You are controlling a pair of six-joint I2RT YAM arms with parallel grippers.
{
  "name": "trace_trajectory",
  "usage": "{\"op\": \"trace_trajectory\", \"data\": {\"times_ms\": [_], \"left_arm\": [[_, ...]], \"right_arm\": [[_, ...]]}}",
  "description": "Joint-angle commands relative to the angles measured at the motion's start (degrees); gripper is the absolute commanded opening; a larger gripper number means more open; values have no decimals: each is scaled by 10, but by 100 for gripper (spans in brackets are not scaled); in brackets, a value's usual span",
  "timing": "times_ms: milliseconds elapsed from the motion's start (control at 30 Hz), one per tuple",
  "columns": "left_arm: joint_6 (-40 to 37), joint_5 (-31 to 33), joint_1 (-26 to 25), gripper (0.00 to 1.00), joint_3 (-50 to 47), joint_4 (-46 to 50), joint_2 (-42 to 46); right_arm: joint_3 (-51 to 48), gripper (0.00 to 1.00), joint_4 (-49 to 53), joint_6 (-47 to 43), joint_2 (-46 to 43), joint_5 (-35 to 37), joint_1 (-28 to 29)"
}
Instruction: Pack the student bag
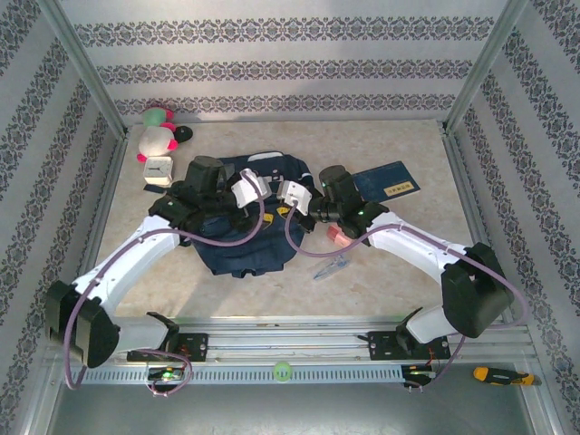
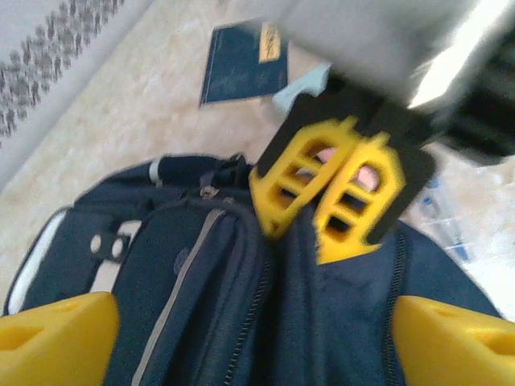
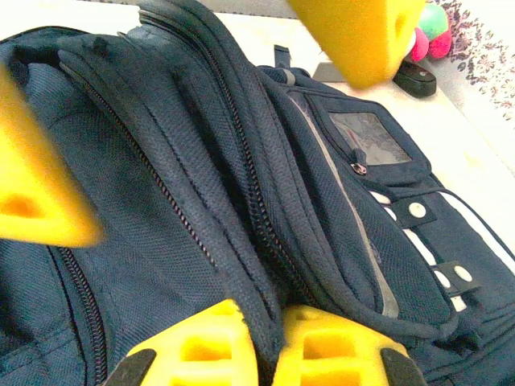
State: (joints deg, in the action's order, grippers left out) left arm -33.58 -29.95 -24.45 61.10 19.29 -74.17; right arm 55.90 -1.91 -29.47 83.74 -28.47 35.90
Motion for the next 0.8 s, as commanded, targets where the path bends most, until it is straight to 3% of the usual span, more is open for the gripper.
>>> {"op": "trace_trajectory", "data": {"times_ms": [0,100,133,167,233,300,400,600,767], "left_arm": [[-9,49,-4,60,3,-20,-19],[-36,39,6,16,-11,-33,-13],[-39,21,17,5,-16,-38,-7],[-40,-10,33,0,-18,-40,0],[-26,-110,77,0,-27,-60,21],[7,-199,115,0,-46,-113,41],[63,-279,157,0,-68,-198,59],[86,-353,193,0,-58,-223,69],[90,-364,197,0,-53,-221,76]], "right_arm": [[27,0,-64,26,-12,-52,8],[12,5,-70,40,-31,-49,0],[3,13,-75,52,-40,-53,-8],[-6,21,-79,62,-47,-60,-17],[-30,36,-83,91,-60,-88,-49],[-55,45,-92,117,-66,-115,-85],[-104,51,-133,151,-61,-129,-136],[-110,57,-125,131,-9,-143,-159],[-80,58,-117,119,40,-137,-164]]}}
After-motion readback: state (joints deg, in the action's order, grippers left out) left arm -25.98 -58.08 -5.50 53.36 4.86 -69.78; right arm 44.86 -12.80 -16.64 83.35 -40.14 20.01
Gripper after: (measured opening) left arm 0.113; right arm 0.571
